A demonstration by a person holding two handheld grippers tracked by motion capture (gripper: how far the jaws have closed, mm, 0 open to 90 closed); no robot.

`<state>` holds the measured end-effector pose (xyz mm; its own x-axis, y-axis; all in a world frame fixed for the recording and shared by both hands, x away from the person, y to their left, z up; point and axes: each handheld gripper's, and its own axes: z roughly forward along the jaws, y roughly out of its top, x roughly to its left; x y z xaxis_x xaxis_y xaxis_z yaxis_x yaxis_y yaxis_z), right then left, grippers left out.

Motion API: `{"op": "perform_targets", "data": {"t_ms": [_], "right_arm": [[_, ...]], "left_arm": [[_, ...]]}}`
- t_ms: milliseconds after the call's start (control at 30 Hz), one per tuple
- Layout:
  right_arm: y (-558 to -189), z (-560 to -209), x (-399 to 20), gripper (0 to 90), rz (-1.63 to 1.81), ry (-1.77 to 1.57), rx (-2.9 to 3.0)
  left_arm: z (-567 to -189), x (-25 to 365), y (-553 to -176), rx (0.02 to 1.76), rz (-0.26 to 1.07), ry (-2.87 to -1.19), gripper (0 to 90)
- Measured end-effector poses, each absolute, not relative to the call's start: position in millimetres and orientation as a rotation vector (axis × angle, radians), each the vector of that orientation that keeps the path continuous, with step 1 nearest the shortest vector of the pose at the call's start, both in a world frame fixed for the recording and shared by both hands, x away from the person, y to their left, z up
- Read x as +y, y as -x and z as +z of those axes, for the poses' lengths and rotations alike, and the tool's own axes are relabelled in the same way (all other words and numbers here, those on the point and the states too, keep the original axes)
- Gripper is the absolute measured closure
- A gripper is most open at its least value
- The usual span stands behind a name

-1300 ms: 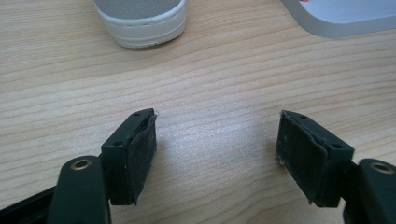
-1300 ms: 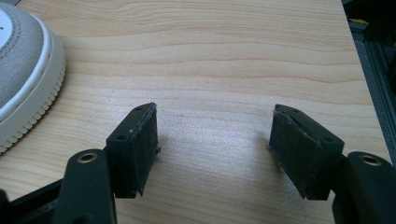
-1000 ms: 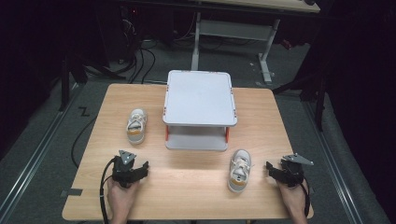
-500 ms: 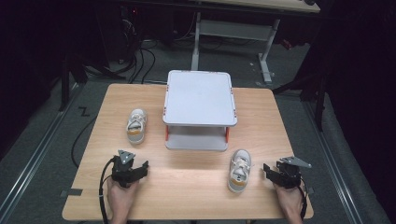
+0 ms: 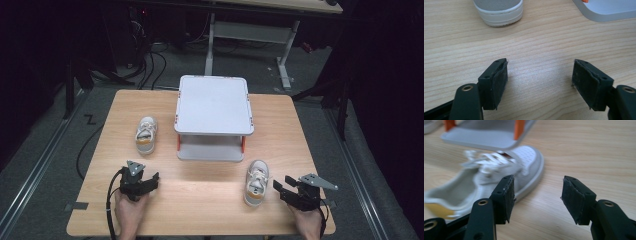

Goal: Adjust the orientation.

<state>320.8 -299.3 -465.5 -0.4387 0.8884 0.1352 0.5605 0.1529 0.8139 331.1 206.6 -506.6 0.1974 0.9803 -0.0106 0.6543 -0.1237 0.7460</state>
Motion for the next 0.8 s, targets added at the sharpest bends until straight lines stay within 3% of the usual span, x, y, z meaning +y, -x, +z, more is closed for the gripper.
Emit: {"op": "perform_targets", "data": {"t_ms": [233,667,800], "right_arm": [[-319.7,-451.0,-277.7,42.7,1.231,-1.315,2.132],[-331.3,-469.8,-259.1,41.5,1.177,-1.398,2.179],[-331.0,-474.0,-255.6,49.8,1.148,-1.428,2.19]], "left_arm": [[-506.6,205.3,-331.2,1.522,0.677,-1.862,28.7],[-506.6,205.8,-331.3,1.511,0.662,-1.861,28.4],[-506.6,205.7,-331.4,1.512,0.663,-1.859,28.4]]}}
